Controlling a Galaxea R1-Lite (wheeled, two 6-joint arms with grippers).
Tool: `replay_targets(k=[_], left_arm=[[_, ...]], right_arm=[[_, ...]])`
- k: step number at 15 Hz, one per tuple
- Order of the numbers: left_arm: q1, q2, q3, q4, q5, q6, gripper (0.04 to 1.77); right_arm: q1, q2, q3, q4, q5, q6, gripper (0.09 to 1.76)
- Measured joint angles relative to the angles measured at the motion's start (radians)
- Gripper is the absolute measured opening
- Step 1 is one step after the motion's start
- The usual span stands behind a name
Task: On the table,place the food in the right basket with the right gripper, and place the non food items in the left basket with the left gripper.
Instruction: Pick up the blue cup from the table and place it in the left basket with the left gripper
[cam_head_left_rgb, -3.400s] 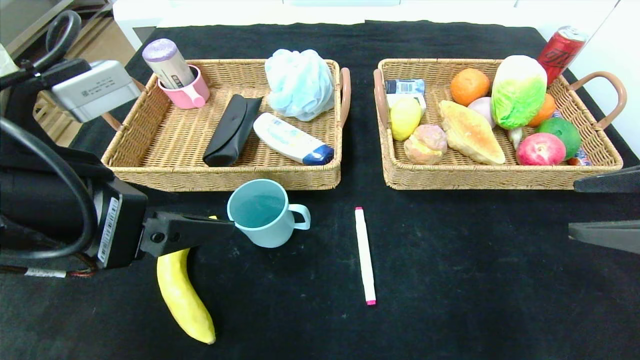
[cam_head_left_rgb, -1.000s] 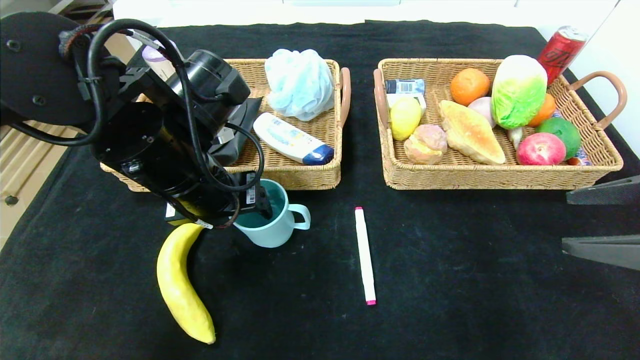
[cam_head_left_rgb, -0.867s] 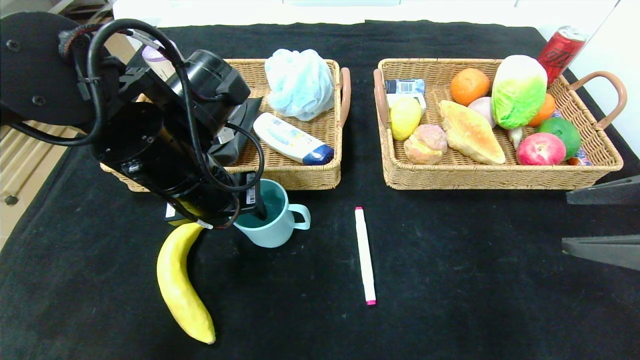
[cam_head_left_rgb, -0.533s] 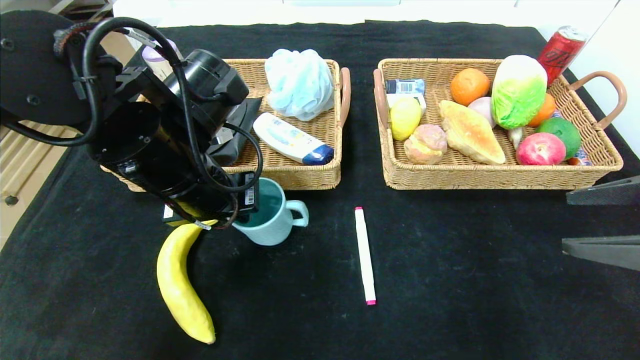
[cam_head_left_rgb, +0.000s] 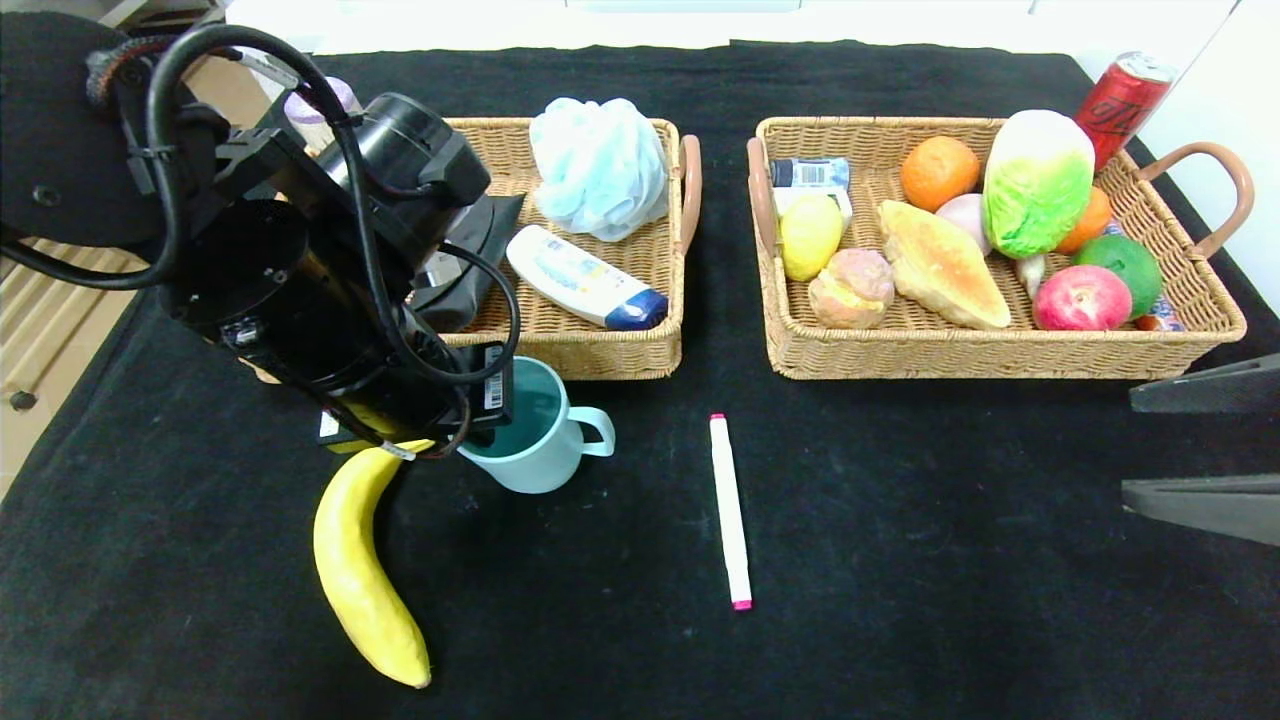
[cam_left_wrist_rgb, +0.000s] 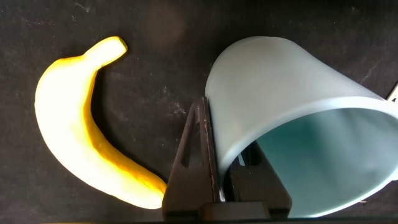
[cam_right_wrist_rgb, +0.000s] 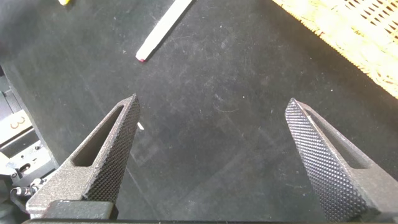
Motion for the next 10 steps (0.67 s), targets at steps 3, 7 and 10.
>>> replay_targets(k=[3,7,10], left_arm=[[-0.002,-0.009,0.001,0.002,-0.004,0.001,0.18],[-0.009,-0.045,-0.002,0.004,-0.004,0.005,0.18],[-0.013,-0.083,-0.023,0.002,-0.004,0.013,0.18]], right_arm=[[0.000,0.000,0.000,0.000,0.000,0.000,1.71],[0.004,0.000,0.001,-0.001,0.000,0.000,1.71],[0.005,0.000,0.001,-0.006,0.000,0.000,1.71]])
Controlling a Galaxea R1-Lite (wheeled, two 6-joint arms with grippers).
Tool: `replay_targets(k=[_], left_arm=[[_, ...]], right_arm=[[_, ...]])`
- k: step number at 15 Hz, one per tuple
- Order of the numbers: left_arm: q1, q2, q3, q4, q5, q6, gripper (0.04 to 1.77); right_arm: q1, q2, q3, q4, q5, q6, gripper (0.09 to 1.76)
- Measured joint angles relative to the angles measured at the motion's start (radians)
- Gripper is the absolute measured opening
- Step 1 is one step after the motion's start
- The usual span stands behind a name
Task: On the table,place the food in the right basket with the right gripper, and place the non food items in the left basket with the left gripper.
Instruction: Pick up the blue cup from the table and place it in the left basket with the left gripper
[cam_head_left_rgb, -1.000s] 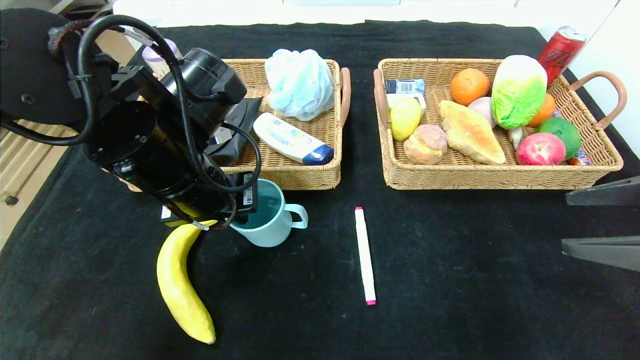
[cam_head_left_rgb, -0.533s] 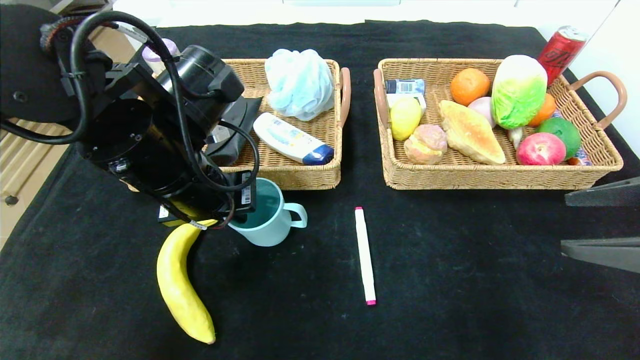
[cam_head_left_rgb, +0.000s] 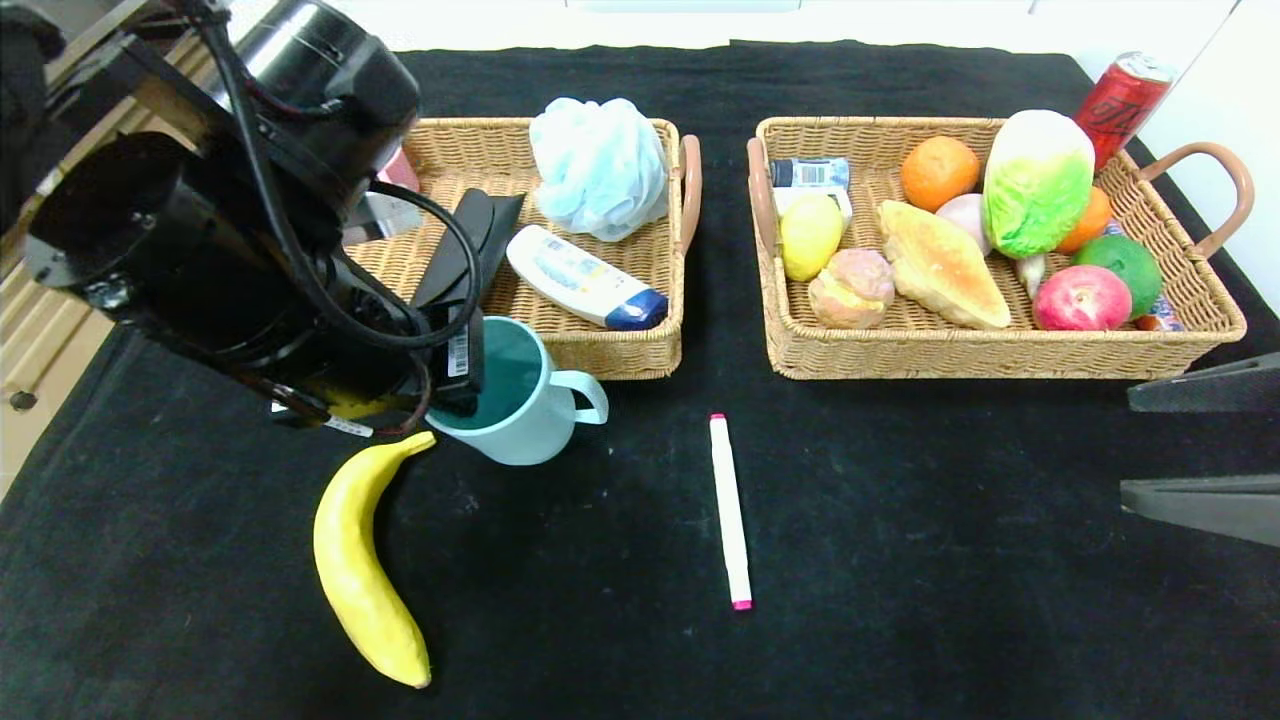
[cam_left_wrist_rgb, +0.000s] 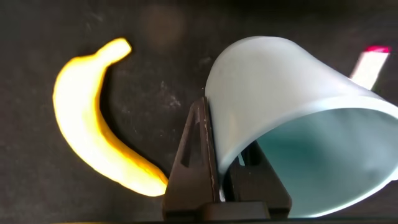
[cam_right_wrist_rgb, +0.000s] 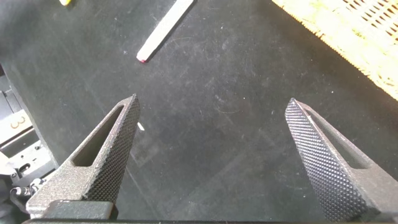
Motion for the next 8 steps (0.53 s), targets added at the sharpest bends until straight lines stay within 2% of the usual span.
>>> replay_targets(k=[3,8], left_arm=[[0.014,-0.036,-0.035,-0.013,0.001,0.061,0.18],[0.076,-0.066,-0.082,-0.136,-0.017,0.119,0.18]], right_arm=[[0.000,0.000,0.000,0.000,-0.001,0.000,1.71],[0.000,0.000,0.000,-0.001,-0.001,0.000,1.71]])
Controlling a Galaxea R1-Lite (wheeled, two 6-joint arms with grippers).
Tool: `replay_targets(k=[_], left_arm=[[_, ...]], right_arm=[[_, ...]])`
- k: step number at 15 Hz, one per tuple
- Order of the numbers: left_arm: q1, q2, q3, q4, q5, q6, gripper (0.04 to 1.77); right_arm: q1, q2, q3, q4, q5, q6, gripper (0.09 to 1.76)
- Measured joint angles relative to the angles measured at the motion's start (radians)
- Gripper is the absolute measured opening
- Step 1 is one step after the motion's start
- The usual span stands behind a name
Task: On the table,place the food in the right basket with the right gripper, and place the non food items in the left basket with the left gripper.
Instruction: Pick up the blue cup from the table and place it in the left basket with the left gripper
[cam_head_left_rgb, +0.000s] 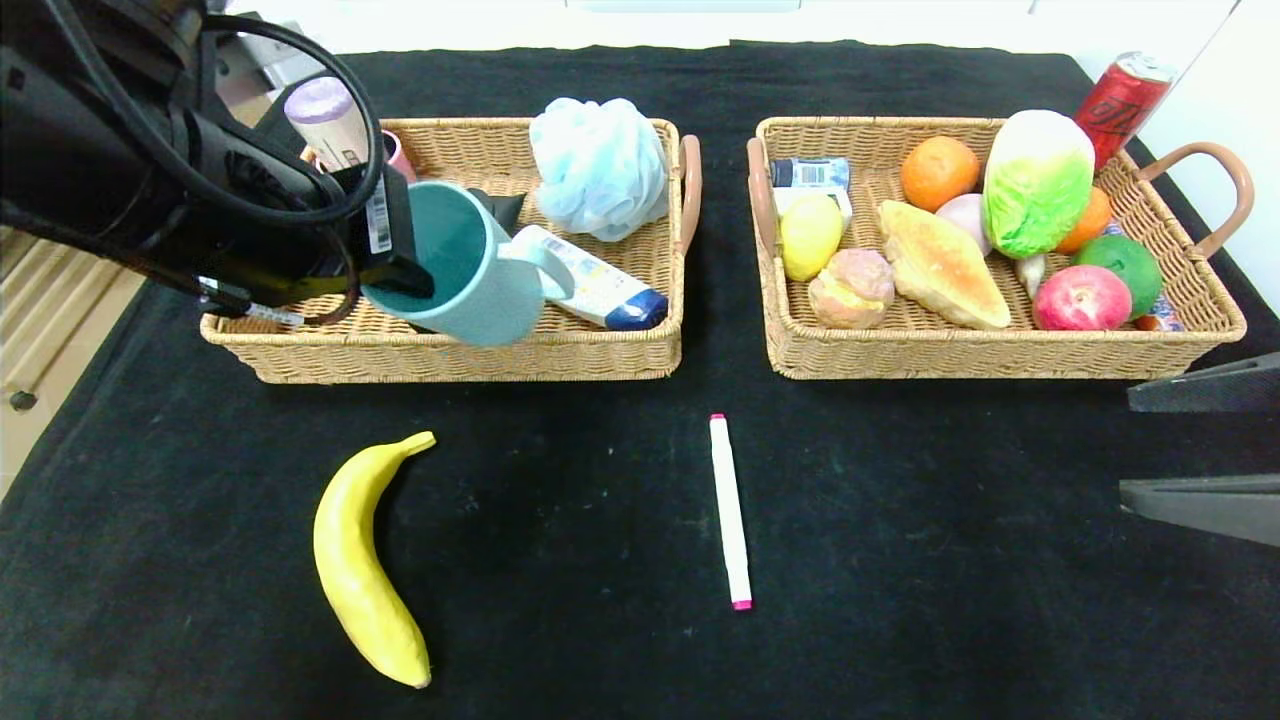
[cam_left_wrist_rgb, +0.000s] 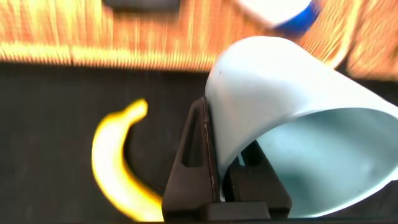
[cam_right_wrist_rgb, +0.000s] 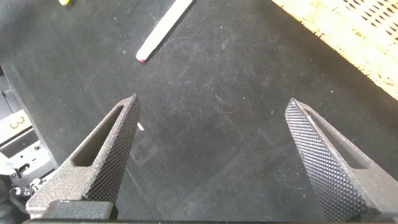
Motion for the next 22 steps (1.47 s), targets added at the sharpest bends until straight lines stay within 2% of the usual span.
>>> replay_targets(k=[3,9,12,18,22], left_arm=[[0.063,-0.011,0.012,-0.131,-0.073,0.031,0.18],[0.226,-0.005,0.066,-0.450,-0.223,0.170,0.18],[0.307,0.022,0.115,-0.622,-0.345,0.211,0.18],[0.382,0.145,0.129,-0.812,-0.394,0.250,0.18],[0.402,0.192,0.133,-0.855,-0.443,0.250,0.18]], right_arm=[[-0.001,-0.001,0.001,-0.006,0.000,0.000,1.71],[-0.003,-0.006,0.012,-0.027,-0.001,0.000,1.71],[-0.009,-0.011,0.013,-0.030,0.000,0.000,1.71],[-0.011,-0.012,0.021,-0.042,0.000,0.000,1.71],[0.002,-0.012,0.034,-0.051,0.000,-0.001,1.71]])
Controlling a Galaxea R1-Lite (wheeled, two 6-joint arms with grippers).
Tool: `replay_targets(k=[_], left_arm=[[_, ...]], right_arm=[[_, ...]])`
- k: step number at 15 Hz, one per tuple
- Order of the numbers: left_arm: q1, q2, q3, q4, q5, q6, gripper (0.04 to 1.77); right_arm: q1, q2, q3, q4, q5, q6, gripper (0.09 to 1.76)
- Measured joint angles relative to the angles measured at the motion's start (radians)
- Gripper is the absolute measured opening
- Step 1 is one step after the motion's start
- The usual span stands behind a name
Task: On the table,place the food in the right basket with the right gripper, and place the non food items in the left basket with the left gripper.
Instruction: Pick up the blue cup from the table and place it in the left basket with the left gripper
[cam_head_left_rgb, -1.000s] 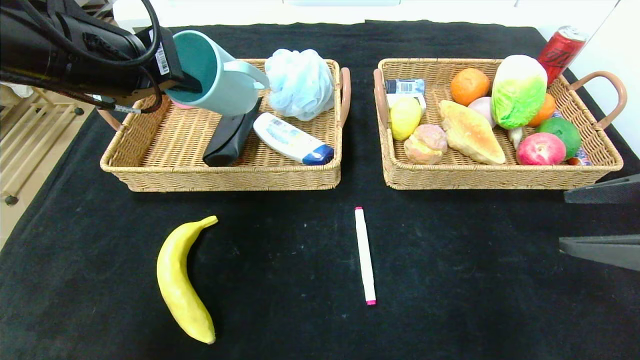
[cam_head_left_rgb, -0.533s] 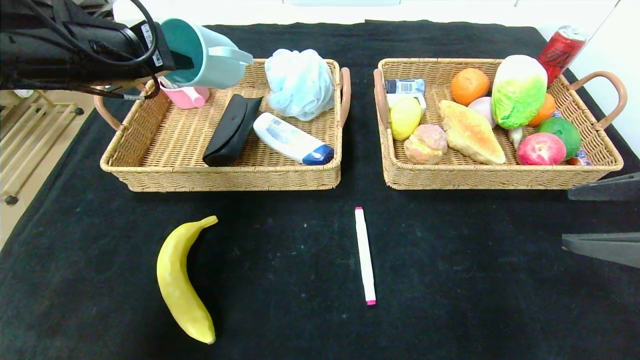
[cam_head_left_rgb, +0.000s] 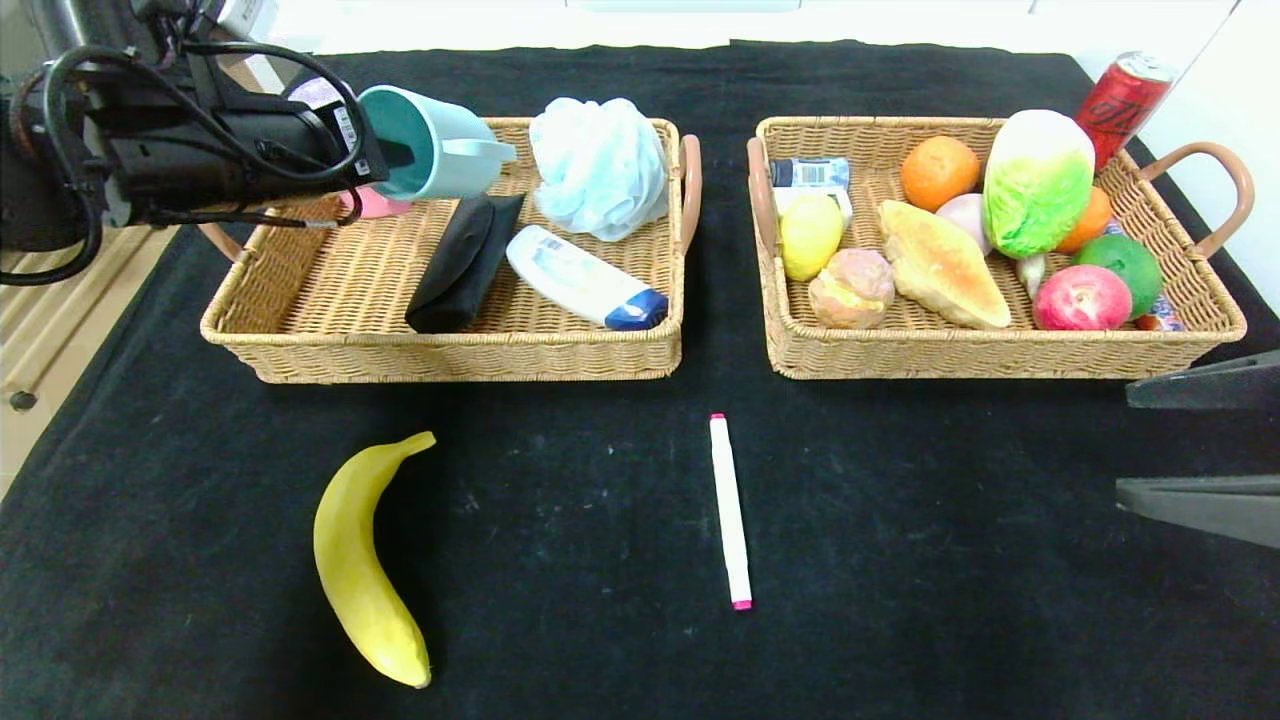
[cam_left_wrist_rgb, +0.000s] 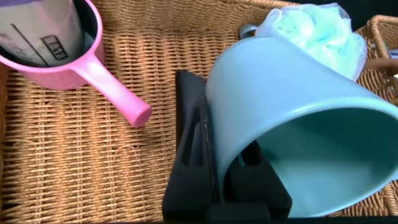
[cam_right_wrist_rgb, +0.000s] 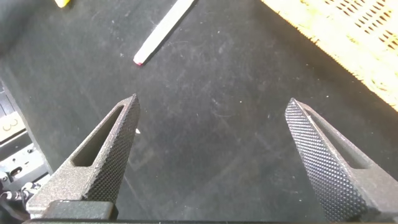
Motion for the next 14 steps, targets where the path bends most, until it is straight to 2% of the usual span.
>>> replay_targets(k=[1,2,4,7,10,14], left_arm=[[0.002,0.004,0.000,0.000,0.000,0.000,0.18],[0.003,0.006,-0.001,-0.001,0.001,-0.001,0.28],[0.008,0.004,-0.002,0.004,0.000,-0.001,0.61],[0.016,-0.003,0.000,0.014,0.001,-0.003,0.96],[0.017,-0.018,0.014,0.015,0.001,-0.002,1.20],[0.018,-0.040,0.034,0.018,0.002,-0.004,1.40]], right_arm=[[0.004,0.000,0.004,-0.002,0.000,0.000,1.71],[0.006,0.000,0.008,-0.003,0.001,-0.001,1.71],[0.011,0.000,0.011,-0.004,0.000,-0.001,1.71],[0.013,-0.001,0.014,-0.004,0.000,-0.001,1.71],[0.014,-0.001,0.015,-0.005,0.000,-0.001,1.71],[0.014,-0.001,0.016,-0.006,0.000,-0.001,1.71]])
